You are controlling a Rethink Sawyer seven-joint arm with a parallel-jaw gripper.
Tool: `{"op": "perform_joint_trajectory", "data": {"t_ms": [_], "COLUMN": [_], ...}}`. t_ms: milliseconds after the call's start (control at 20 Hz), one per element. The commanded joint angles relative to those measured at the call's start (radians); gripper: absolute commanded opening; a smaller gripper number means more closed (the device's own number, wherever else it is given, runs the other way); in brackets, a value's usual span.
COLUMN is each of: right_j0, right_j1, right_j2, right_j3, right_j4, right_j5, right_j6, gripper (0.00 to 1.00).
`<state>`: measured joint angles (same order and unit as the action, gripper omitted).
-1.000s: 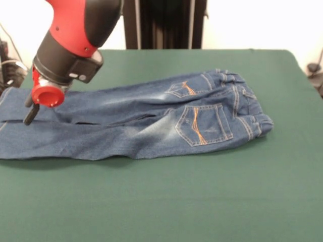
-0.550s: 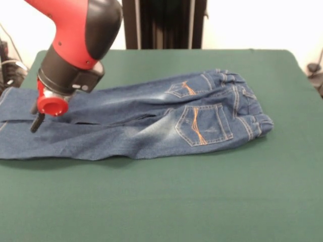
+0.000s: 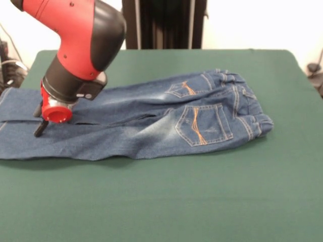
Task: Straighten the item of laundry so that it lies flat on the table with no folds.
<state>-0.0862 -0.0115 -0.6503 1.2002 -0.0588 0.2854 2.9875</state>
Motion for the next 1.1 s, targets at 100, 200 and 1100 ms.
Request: {"op": "perform_joint_trajectory", "data": {"t_ms": [100,200,1100], "right_j0": [0.008,-0.011,-0.066], "right_j1": [0.127,0.126,0.168], "right_j2": [0.127,0.135,0.028], "right_j3": [-0.077,-0.087,-0.152], "right_j4": [0.000,-0.022,-0.133], "right_j5": [0.164,0.172,-0.068], "right_j6": [-0.040,-0.077,-0.037], "gripper": [1.00,1.00,1.00]}}
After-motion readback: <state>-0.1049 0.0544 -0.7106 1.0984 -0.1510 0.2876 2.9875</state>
